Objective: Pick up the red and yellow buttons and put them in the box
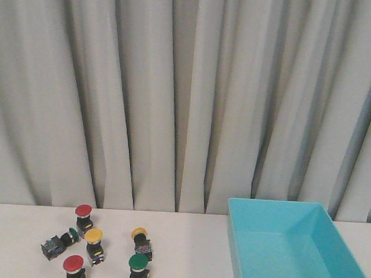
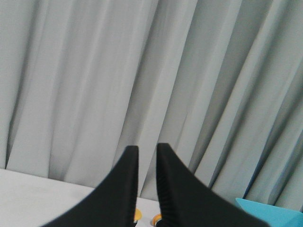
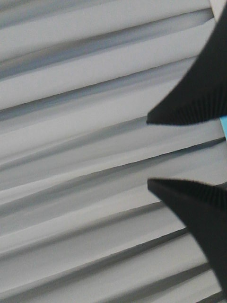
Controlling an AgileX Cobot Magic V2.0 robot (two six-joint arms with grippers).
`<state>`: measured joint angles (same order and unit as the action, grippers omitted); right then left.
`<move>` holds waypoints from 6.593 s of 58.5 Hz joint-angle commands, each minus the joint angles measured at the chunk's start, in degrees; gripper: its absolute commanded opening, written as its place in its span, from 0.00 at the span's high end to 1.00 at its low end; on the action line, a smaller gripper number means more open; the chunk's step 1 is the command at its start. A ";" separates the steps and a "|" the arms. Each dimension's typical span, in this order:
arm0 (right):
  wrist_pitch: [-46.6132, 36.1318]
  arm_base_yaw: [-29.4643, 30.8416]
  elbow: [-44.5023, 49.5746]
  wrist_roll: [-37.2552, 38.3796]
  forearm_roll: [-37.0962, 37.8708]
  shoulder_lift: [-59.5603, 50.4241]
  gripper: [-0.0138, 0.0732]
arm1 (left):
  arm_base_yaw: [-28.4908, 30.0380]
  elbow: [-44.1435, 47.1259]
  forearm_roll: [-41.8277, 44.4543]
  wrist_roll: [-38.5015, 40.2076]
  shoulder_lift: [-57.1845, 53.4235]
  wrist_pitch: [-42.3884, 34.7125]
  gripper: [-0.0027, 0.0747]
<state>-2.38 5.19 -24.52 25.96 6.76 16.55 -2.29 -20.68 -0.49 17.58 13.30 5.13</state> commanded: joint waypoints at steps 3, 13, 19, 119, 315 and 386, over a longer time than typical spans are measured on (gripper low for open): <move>-6.39 0.38 -1.89 -0.07 0.49 2.20 0.29 | -0.22 -5.80 -0.08 0.60 7.03 -3.41 0.65; -4.46 0.38 -2.33 -0.17 1.36 2.98 0.26 | -0.22 -10.68 -0.08 -0.49 14.07 -1.67 0.46; 0.70 0.38 -4.54 -0.60 2.82 4.74 0.26 | -0.27 -16.62 -0.08 -5.71 20.10 6.06 0.43; 14.59 0.38 -10.52 -10.92 0.63 15.74 0.27 | -2.49 -53.09 -36.91 -49.79 89.68 23.56 0.43; 14.78 0.38 -10.52 -11.54 0.70 15.93 0.27 | -2.44 -53.09 -34.80 -49.84 88.37 25.51 0.97; 50.17 -17.24 -42.53 -96.12 -57.84 50.28 0.30 | -2.44 -53.14 -67.41 -62.50 68.55 51.95 0.97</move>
<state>47.01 -11.90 -64.98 -64.52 -43.95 67.46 -4.55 -72.18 -61.84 -44.38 85.03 56.15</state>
